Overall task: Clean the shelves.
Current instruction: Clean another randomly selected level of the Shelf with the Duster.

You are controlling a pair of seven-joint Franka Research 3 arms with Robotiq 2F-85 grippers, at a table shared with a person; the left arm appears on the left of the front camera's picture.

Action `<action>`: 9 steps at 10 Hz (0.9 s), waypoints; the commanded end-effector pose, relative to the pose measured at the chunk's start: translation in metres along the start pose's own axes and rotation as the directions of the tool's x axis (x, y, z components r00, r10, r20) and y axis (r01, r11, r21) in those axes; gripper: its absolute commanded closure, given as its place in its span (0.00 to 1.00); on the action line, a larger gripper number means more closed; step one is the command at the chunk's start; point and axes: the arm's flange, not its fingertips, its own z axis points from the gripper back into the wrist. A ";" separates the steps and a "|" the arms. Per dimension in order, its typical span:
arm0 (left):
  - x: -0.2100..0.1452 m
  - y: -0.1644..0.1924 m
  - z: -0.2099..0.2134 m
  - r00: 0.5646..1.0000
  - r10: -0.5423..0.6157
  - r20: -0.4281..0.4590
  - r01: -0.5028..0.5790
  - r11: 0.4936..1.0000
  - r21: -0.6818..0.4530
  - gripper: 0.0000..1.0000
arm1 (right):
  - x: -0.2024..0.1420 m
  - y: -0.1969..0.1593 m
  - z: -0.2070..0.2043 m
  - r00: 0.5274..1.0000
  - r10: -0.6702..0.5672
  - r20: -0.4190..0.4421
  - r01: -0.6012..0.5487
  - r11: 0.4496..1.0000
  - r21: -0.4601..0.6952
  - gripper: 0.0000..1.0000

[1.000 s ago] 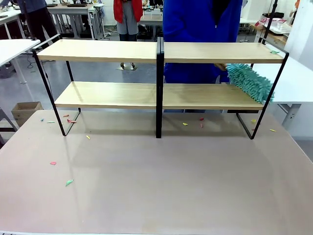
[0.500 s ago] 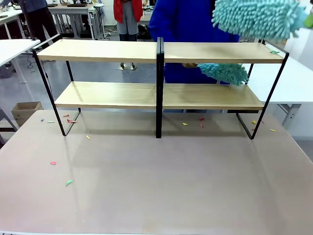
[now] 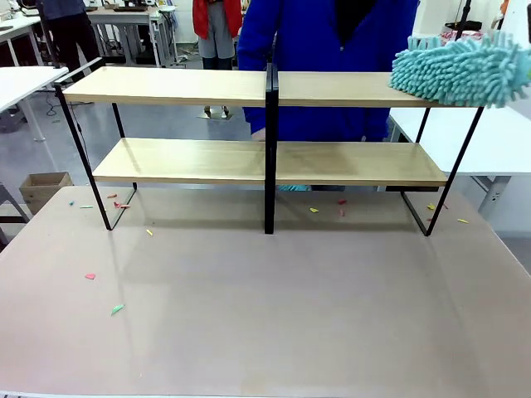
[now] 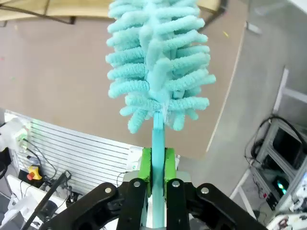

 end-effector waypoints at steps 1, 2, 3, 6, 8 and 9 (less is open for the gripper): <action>0.000 0.000 0.000 1.000 0.000 -0.003 0.000 1.000 0.000 0.00 | 0.005 0.000 0.014 0.993 -0.108 -0.046 0.099 0.982 -0.159 0.88; 0.000 0.000 0.000 1.000 0.000 -0.003 0.000 1.000 0.000 0.00 | 0.003 0.000 0.016 0.983 -0.182 -0.030 0.166 0.945 -0.282 0.88; 0.000 0.000 0.000 1.000 0.000 -0.003 0.000 1.000 0.000 0.00 | 0.001 0.002 0.016 0.979 -0.204 -0.004 0.191 0.925 -0.328 0.88; 0.000 0.000 0.000 1.000 0.000 -0.003 0.000 1.000 0.000 0.00 | -0.006 0.017 0.017 0.989 -0.106 0.100 0.134 0.931 -0.339 0.88; 0.000 0.000 0.000 1.000 0.000 -0.003 0.000 1.000 0.000 0.00 | -0.008 0.021 0.014 0.996 -0.027 0.086 0.044 0.979 -0.198 0.88; 0.000 0.000 0.000 1.000 0.000 -0.003 0.000 1.000 0.000 0.00 | -0.012 0.021 0.017 0.994 -0.012 0.112 0.026 0.992 -0.124 0.88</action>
